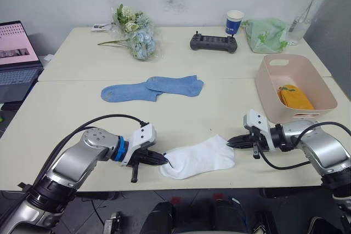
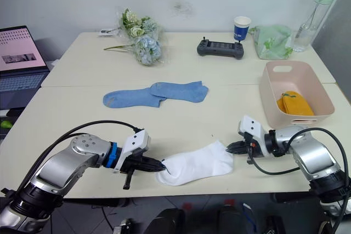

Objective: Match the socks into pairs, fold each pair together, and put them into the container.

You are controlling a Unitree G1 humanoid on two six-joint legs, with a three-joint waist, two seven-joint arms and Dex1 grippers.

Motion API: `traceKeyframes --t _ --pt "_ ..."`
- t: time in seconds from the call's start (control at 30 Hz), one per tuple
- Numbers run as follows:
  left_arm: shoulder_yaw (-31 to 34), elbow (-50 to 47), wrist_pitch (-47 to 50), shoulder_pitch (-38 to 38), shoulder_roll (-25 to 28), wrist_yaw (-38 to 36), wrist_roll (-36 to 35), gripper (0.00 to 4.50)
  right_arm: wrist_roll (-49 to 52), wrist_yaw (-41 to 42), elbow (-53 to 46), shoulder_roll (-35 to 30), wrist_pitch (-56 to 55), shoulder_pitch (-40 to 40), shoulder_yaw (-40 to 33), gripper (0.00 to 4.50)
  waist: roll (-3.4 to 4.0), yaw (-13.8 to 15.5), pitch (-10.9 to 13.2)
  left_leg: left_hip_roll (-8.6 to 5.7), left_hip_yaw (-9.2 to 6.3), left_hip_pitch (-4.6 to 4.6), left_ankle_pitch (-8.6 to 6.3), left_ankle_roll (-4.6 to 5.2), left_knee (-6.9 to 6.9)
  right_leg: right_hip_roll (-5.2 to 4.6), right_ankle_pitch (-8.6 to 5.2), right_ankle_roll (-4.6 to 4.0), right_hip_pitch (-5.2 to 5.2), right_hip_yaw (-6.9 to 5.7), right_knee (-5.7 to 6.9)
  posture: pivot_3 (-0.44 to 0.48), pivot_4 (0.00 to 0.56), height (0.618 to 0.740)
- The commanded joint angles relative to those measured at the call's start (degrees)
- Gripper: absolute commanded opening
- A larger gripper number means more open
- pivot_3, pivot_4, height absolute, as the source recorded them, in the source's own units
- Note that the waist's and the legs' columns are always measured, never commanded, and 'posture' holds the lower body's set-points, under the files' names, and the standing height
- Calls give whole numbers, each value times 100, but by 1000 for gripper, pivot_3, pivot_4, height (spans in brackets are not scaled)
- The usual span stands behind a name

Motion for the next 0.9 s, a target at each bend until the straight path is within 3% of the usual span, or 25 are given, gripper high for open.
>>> traceKeyframes --t 0.03,0.57,0.7,0.9 --pt "51 -41 -70 -11 118 -77 36 0 11 59 -73 -24 -60 -8 -37 16 0 0 0 0 0 0 0 0 0 0 0 0 0 0 0 0 150 740" --pt "234 -17 130 -155 141 -132 -179 0 -50 107 -18 -7 -74 -21 -39 16 0 0 0 0 0 0 0 0 0 0 0 0 0 0 0 0 150 740" --pt "246 81 21 -181 99 -49 -137 923 -65 141 -37 10 -71 -26 -31 0 0 -2 0 0 0 0 0 0 0 0 0 0 0 0 0 0 150 740" --pt "349 129 25 -205 165 -87 -222 2567 22 94 -115 25 -9 -64 -188 1548 0 -1 0 0 0 0 0 0 0 0 0 0 0 0 0 0 150 740"
